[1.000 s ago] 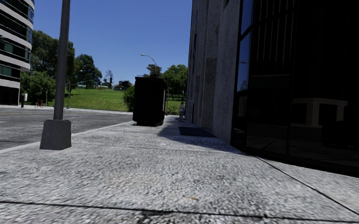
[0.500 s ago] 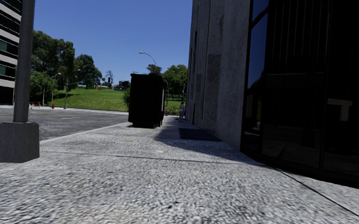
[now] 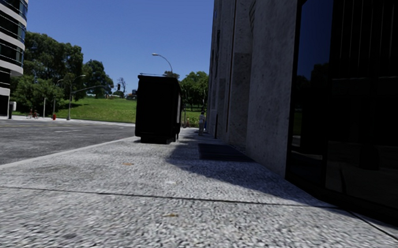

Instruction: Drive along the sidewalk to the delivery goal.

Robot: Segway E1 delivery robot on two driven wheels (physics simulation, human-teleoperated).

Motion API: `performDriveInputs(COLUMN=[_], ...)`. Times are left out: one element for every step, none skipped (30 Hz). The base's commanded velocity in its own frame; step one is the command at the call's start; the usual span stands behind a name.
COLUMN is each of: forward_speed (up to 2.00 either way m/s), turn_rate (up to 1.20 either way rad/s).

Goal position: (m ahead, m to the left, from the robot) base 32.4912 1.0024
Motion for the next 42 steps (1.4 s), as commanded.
performDriveInputs(forward_speed=[2.00,2.00,2.00,2.00,2.00,2.00,2.00,2.00,2.00,2.00,2.00,2.00,2.00,2.00,2.00,2.00,2.00,2.00,2.00,2.00,2.00,2.00,2.00,2.00,2.00,2.00,2.00,2.00,2.00,2.00,2.00,2.00,2.00,2.00,2.00,2.00,2.00,2.00,2.00,2.00,2.00,2.00], turn_rate=[0.00,0.00,0.00,0.00,0.00,0.00,0.00,0.00,0.00,0.00,0.00,0.00,0.00,0.00,0.00,0.00,0.00,0.00,0.00,0.00,0.00,0.00,0.00,0.00,0.00,0.00,0.00,0.00,0.00,0.00,0.00,0.00,0.00,0.00,0.00,0.00,0.00,0.00,0.00,0.00,0.00,0.00])
